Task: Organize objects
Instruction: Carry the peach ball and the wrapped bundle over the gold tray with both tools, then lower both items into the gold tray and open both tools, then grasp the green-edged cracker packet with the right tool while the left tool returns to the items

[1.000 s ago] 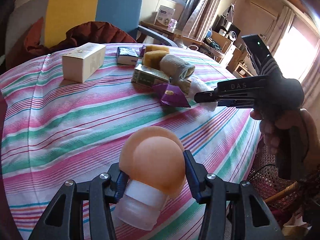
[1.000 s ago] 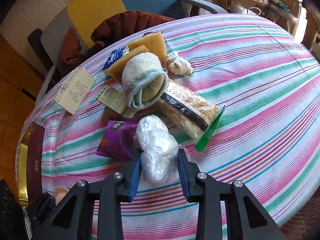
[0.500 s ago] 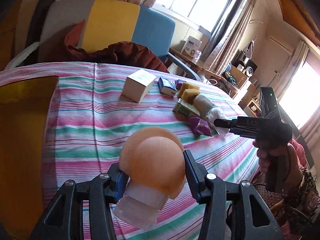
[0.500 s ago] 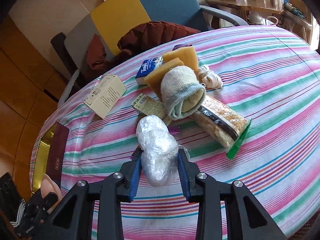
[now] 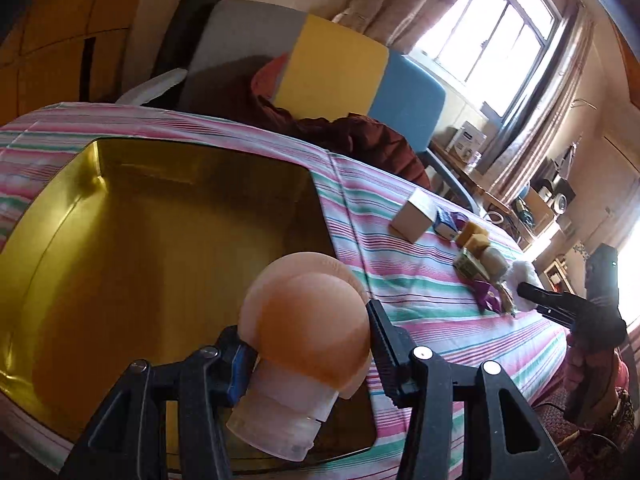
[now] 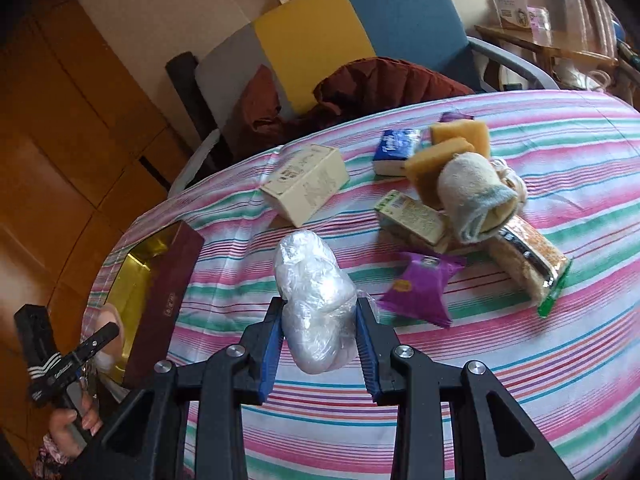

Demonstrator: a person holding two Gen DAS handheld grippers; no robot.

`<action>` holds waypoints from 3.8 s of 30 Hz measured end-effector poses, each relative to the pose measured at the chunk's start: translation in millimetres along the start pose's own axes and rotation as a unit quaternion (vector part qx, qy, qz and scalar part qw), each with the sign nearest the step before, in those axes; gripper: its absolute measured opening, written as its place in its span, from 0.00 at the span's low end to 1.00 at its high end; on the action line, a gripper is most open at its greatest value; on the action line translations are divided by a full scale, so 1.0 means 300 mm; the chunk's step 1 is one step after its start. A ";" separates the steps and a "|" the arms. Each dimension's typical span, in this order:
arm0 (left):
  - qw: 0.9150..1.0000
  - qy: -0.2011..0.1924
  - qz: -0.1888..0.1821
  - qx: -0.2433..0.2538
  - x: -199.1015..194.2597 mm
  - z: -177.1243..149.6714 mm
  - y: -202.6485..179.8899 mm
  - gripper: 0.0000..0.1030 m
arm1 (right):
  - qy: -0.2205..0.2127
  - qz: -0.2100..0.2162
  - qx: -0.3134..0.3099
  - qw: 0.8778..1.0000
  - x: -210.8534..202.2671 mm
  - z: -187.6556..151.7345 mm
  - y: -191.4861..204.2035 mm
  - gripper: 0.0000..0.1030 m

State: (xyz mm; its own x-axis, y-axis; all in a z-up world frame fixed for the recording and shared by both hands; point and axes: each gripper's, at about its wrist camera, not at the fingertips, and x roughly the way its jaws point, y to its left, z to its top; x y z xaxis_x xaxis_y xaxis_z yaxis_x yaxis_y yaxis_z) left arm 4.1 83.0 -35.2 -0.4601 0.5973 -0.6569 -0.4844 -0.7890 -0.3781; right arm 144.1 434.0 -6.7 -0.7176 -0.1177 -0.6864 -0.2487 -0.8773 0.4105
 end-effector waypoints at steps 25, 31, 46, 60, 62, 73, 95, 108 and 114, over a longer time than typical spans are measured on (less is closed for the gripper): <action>0.977 0.052 0.191 -0.082 -0.051 0.049 0.429 0.53 | 0.081 0.157 -0.164 0.971 0.286 -0.133 0.777 0.34; 0.974 -0.006 0.195 -0.115 -0.147 0.081 0.447 0.57 | 0.109 0.159 -0.167 0.967 0.362 -0.179 0.821 0.34; 0.947 -0.134 0.189 -0.224 -0.350 0.110 0.479 0.59 | 0.174 0.146 -0.206 0.952 0.619 -0.282 1.036 0.34; 0.957 -0.116 0.172 -0.203 -0.308 0.102 0.410 0.59 | 0.146 0.137 -0.185 0.962 0.579 -0.301 1.004 0.66; 0.958 -0.113 0.169 -0.200 -0.300 0.097 0.401 0.59 | 0.133 0.129 -0.185 0.965 0.556 -0.292 0.993 0.68; 0.970 -0.082 0.147 -0.174 -0.231 0.074 0.319 0.59 | 0.060 0.080 -0.175 0.979 0.439 -0.214 0.908 0.78; 0.999 -0.024 0.027 0.013 -0.118 -0.011 -0.081 0.59 | 0.034 -0.055 -0.114 0.991 0.279 -0.136 0.451 0.80; 0.995 0.032 -0.036 0.091 -0.032 -0.129 -0.302 0.59 | -0.008 -0.272 -0.043 0.961 0.067 0.063 -0.134 0.80; 0.993 0.050 -0.049 0.099 -0.013 -0.163 -0.337 0.59 | 0.035 -0.315 -0.062 0.946 0.072 0.137 -0.349 0.83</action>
State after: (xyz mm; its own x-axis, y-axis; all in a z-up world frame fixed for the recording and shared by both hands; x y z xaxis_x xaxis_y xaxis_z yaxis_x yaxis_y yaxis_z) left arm 91.3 153.4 -26.3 -0.3326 0.6441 -0.6888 -0.6648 -0.6782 -0.3132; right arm 127.8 542.5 -39.9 -0.4064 0.4209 -0.8110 -0.5320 -0.8306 -0.1645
